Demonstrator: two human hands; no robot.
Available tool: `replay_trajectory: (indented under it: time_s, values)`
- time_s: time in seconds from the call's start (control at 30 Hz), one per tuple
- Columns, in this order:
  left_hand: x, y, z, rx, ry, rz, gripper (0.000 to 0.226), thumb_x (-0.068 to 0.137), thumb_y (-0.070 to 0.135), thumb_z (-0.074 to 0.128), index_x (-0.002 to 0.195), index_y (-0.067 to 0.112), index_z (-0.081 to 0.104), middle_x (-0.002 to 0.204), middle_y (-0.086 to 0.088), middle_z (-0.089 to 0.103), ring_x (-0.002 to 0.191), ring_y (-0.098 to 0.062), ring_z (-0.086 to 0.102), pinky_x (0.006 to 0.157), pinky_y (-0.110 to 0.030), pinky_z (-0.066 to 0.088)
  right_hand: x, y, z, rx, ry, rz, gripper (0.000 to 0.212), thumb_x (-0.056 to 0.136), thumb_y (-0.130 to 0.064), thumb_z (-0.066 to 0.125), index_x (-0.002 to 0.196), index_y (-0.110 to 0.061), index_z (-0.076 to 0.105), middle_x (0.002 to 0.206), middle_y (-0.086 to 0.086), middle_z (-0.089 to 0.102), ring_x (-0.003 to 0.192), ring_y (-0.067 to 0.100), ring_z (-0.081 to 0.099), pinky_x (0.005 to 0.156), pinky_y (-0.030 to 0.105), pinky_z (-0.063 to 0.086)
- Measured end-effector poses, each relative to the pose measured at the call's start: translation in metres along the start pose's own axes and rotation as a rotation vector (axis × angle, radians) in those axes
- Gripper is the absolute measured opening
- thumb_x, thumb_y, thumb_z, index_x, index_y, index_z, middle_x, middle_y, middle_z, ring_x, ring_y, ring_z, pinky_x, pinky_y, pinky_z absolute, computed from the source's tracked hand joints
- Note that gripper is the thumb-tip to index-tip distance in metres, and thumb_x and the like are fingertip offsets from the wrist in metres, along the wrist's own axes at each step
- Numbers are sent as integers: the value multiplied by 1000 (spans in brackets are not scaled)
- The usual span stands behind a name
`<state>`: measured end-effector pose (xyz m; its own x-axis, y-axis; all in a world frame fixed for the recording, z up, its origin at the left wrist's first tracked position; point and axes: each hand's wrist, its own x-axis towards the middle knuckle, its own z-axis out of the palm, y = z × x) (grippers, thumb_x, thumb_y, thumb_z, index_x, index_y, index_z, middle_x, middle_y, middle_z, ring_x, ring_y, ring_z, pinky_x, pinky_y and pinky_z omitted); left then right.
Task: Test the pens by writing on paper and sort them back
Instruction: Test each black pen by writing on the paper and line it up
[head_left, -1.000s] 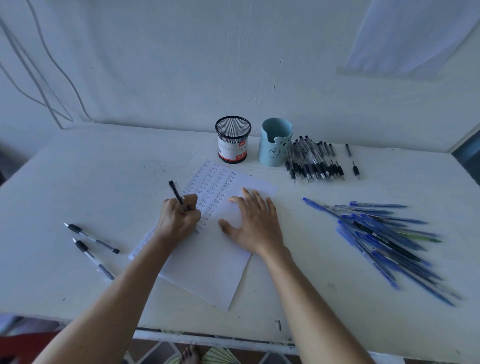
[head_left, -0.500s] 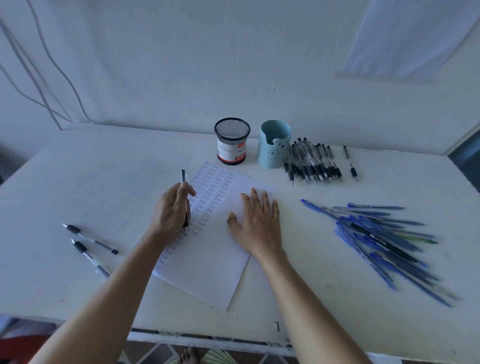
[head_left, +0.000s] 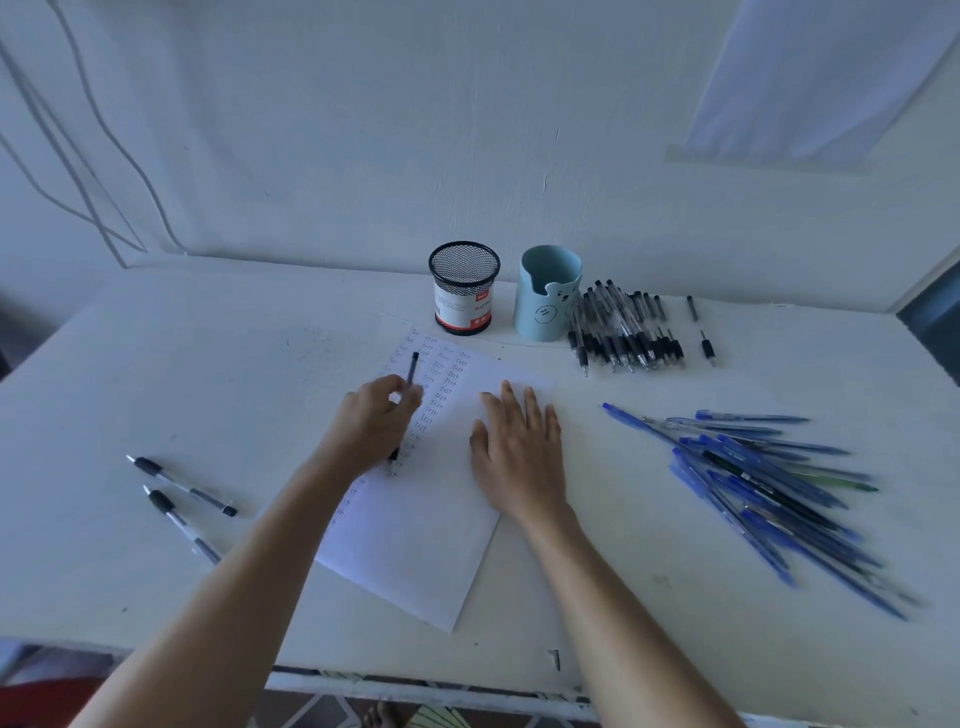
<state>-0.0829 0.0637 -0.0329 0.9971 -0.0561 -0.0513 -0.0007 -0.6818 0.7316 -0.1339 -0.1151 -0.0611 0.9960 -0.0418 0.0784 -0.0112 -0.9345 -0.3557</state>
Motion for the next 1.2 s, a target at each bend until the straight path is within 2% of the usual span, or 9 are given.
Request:
replay_trajectory:
  time_s: [0.1,0.27,0.43,0.53,0.6,0.7,0.8,1.0,1.2]
  values:
    - [7,14,14,210,12,32,20,95,39,56,96,19,57,63,-4,61,68,-20,55,58,-32,38,0,1,0,23,14,-13,50,99,-19,34,148,-18,37,163,5,25,152,29,15,121,48,8]
    - [16,33,34,391,-33,32,42,94,55,55,123,26,54,105,-7,66,100,-29,60,67,-34,41,1,3,-5,162,49,40,64,90,1,38,152,-11,28,160,3,31,152,20,15,123,36,1]
    - [13,44,38,518,-71,39,45,96,60,47,125,27,52,107,-8,64,97,-31,61,67,-34,41,2,6,-3,320,133,87,64,79,12,40,139,-8,47,139,10,54,141,27,38,123,39,14]
    - [19,36,32,355,71,24,32,99,48,43,116,26,59,98,-6,68,93,-31,62,69,-34,44,4,4,-2,331,167,78,53,83,-3,34,131,-10,55,126,9,60,130,29,48,119,45,23]
    - [26,24,28,306,168,125,29,100,33,46,123,24,61,113,-6,68,112,-31,56,80,-37,43,6,3,-1,345,230,70,51,83,-20,29,122,-11,60,115,6,64,117,29,55,110,48,34]
    - [31,7,26,437,56,194,46,103,34,43,149,29,43,156,-4,36,148,-28,18,113,-46,22,13,-3,-2,389,198,178,45,86,-37,40,116,-12,64,118,1,64,119,24,53,110,38,32]
    - [32,-1,29,589,-69,173,56,105,45,29,158,30,20,167,-1,13,154,-25,-2,121,-43,4,20,-10,-1,352,227,256,49,81,-52,55,108,-13,65,114,2,62,119,25,51,105,36,32]
    - [29,1,30,645,-99,173,60,105,48,22,160,29,10,168,-2,3,154,-22,-1,124,-41,-1,31,-8,-11,180,87,270,29,84,-37,65,104,-15,66,121,3,50,120,26,45,96,39,36]
    - [29,1,32,638,-73,176,59,104,48,24,159,28,15,168,-2,8,154,-23,2,124,-42,1,30,8,-38,276,133,302,14,84,-29,59,92,-19,66,97,2,67,96,29,60,80,37,51]
